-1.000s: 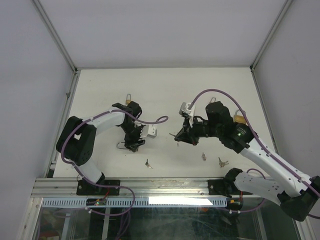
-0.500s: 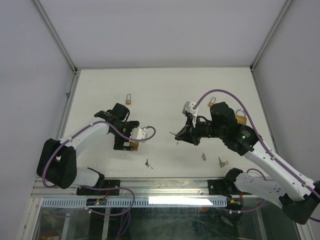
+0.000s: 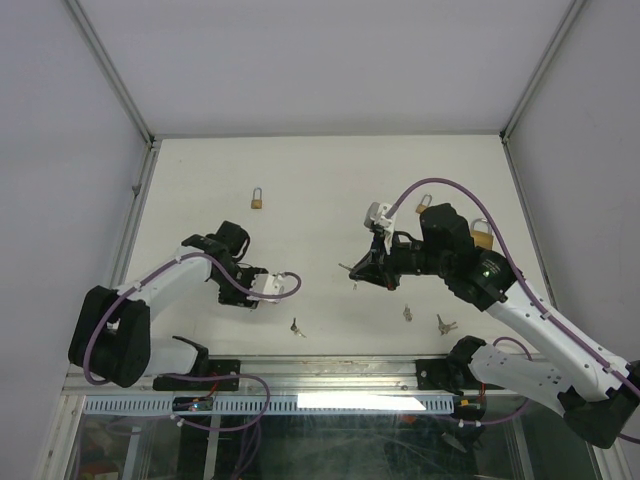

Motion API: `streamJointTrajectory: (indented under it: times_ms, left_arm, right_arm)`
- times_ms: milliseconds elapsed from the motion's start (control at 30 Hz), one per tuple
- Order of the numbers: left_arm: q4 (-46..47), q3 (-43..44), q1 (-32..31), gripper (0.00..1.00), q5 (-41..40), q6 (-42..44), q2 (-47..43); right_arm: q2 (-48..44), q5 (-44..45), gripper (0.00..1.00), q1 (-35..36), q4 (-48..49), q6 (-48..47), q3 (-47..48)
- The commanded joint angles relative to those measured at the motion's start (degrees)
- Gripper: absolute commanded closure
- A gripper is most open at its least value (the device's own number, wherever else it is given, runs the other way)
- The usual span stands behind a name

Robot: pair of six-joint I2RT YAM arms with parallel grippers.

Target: Unlock with the key

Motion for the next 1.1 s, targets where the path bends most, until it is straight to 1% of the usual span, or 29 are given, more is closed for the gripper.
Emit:
streamJointTrajectory:
  times_ms: [0, 67, 100, 133, 300, 400, 467, 533, 600, 700, 733, 767, 833, 933, 1067]
  left_arm:
    - [4.4, 0.21, 0.11, 0.52, 1.04, -0.62, 3.39]
    - [6.19, -1.01, 0.16, 0.54, 0.12, 0.13, 3.06]
    - [6.57, -1.61, 0.16, 0.58, -0.11, 0.88, 2.88]
    - [6.72, -1.96, 0.11, 0.63, -0.15, 1.14, 2.93]
    - [6.81, -2.24, -0.49, 0.99, 3.11, -1.44, 3.91]
    - [6.02, -1.51, -1.62, 1.0, 3.59, -3.48, 4.21]
    - [2.42, 1.24, -1.68, 1.0, 5.06, -4.81, 4.56]
    - [-4.85, 6.03, -1.67, 1.0, 7.92, -7.72, 5.12]
    - [-13.03, 12.82, -1.62, 1.0, 12.44, -11.98, 6.74]
    - [-27.87, 21.93, -1.6, 1.0, 22.28, -15.55, 12.54]
    - [-29.92, 23.17, -1.64, 1.0, 25.38, -18.47, 13.64]
    - [-30.25, 23.44, -1.63, 1.0, 27.8, -21.92, 14.07]
    - [-30.28, 22.62, -1.69, 1.0, 30.76, -23.53, 13.81]
    - [-30.0, 22.74, -1.78, 1.0, 30.37, -23.88, 15.57]
    - [-26.96, 27.37, -0.34, 1.0, 30.73, -31.17, 18.98]
  right_arm:
    - [-0.17, -0.99, 1.0, 0.06, 3.55, 1.08, 0.48]
    - [-0.33, -1.01, 1.0, 0.08, 3.45, 1.2, 0.53]
    - [-0.46, -0.96, 1.0, 0.07, 3.39, 1.24, 0.5]
    - [-0.54, -0.78, 1.0, 0.11, 3.34, 1.26, 0.45]
    - [-0.96, -0.35, 1.0, 0.07, 3.24, 1.44, 0.61]
    - [-1.1, 0.02, 1.0, 0.11, 2.77, 1.43, 1.11]
    - [-1.16, 0.18, 1.0, 0.08, 2.52, 1.53, 1.33]
    - [-1.35, 0.08, 1.0, 0.07, 2.51, 1.89, 1.44]
    - [-1.39, -0.32, 1.0, 0.11, 2.79, 2.28, 1.5]
    - [-1.31, -0.64, 1.0, 0.06, 3.2, 2.88, 1.88]
    - [-1.32, -0.83, 1.0, 0.06, 3.36, 3.0, 2.01]
    - [-1.39, -0.98, 1.0, 0.06, 3.42, 3.15, 2.12]
    - [-1.52, -1.08, 1.0, 0.13, 3.58, 3.37, 2.21]
    - [-2.08, -1.22, 1.0, 0.07, 4.34, 3.62, 2.01]
    - [-2.38, -1.62, 1.0, 0.08, 3.98, 3.98, 2.33]
